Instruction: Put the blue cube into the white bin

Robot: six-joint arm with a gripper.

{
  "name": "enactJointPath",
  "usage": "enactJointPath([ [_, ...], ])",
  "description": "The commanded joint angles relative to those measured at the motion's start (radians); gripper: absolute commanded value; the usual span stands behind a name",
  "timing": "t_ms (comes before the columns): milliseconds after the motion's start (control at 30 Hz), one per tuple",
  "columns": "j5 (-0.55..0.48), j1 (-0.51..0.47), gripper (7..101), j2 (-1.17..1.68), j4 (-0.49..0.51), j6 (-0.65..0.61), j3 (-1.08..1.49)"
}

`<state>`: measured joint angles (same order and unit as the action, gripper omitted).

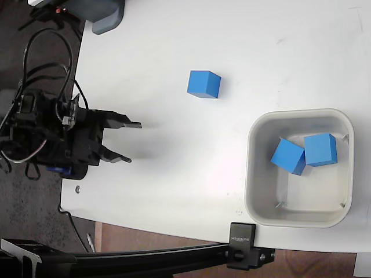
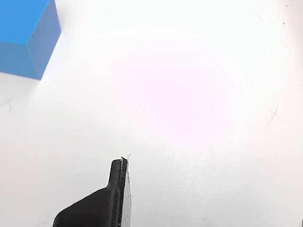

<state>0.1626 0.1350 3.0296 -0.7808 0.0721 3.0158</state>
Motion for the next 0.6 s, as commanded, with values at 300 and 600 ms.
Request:
enactJointPath([
  [300,0.005,-0.058,100.3,0.025,0.005,0.031,-0.023],
  [600,-0.046,-0.081,100.3,0.023,0.012,0.015,-0.020],
])
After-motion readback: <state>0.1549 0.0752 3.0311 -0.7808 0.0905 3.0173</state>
